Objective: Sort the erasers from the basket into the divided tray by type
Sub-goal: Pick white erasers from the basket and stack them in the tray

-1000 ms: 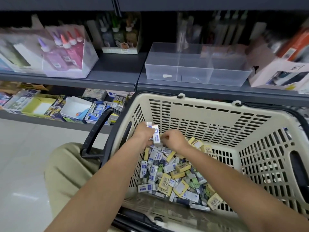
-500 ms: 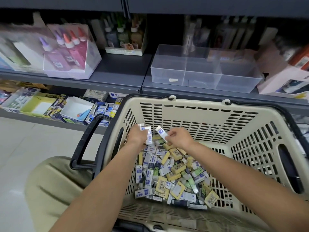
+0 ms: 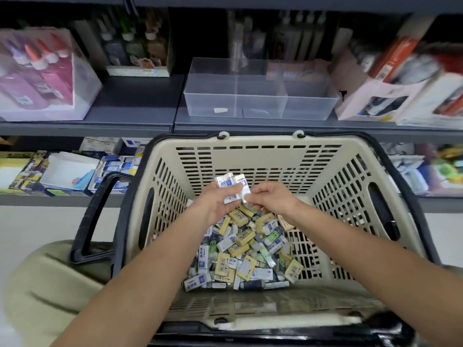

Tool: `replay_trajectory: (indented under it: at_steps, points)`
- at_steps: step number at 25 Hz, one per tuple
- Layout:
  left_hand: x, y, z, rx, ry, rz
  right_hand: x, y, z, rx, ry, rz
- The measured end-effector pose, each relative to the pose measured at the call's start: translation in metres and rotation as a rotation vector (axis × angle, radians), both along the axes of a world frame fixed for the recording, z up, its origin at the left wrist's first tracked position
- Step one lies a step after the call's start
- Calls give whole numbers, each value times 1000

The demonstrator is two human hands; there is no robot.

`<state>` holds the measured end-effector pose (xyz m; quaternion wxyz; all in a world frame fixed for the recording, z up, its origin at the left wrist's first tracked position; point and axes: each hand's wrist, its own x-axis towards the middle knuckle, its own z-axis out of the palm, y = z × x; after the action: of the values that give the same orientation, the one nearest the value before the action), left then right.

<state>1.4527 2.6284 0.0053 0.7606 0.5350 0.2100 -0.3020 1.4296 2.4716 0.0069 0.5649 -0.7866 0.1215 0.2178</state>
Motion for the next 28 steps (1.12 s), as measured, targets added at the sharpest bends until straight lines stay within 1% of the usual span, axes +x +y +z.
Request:
replay_trajectory:
  at_steps: [3, 4, 5, 7, 8, 12, 13, 15, 16, 18, 20, 22, 23, 25, 28]
  points:
    - [-1, -7, -2, 18, 39, -48, -3, -21, -3, -46, 5, 28]
    - [-1, -7, -2, 27, 42, -61, -4, -31, -5, -137, 9, 55]
    - [-2, -6, -3, 35, 44, -73, -6, -42, -10, -291, -7, 124]
    - [-1, -5, -4, 39, 52, -69, -11, -53, -25, -619, -60, 336]
    - [-1, -4, -3, 27, 54, -57, -15, -53, -34, -704, -81, 428]
    - [1, -1, -2, -14, 28, -64, -26, -41, -58, -796, -105, 666]
    - [1, -1, -1, 2, 11, -73, -27, -41, -61, -839, -120, 705]
    - [2, -1, 2, 36, -23, -87, -25, -41, -58, -889, -143, 704]
    - [3, -2, 4, 44, -36, -92, -23, -41, -54, -878, -169, 672]
    - [6, 0, 13, 55, -61, -95, -16, -40, -39, -757, -217, 525]
    - [11, 4, 24, 81, -119, -109, -9, -36, -13, -500, -228, 316]
    - [17, 10, 37, 136, -196, -122, -1, -30, 16, -228, -205, 166]
    - [20, 14, 44, 171, -228, -123, 3, -27, 28, -136, -189, 121]
    - [24, 23, 57, 227, -287, -123, 8, -22, 45, -21, -171, 78]
    - [32, 39, 74, 255, -362, -90, 14, -15, 66, 59, -172, 84]
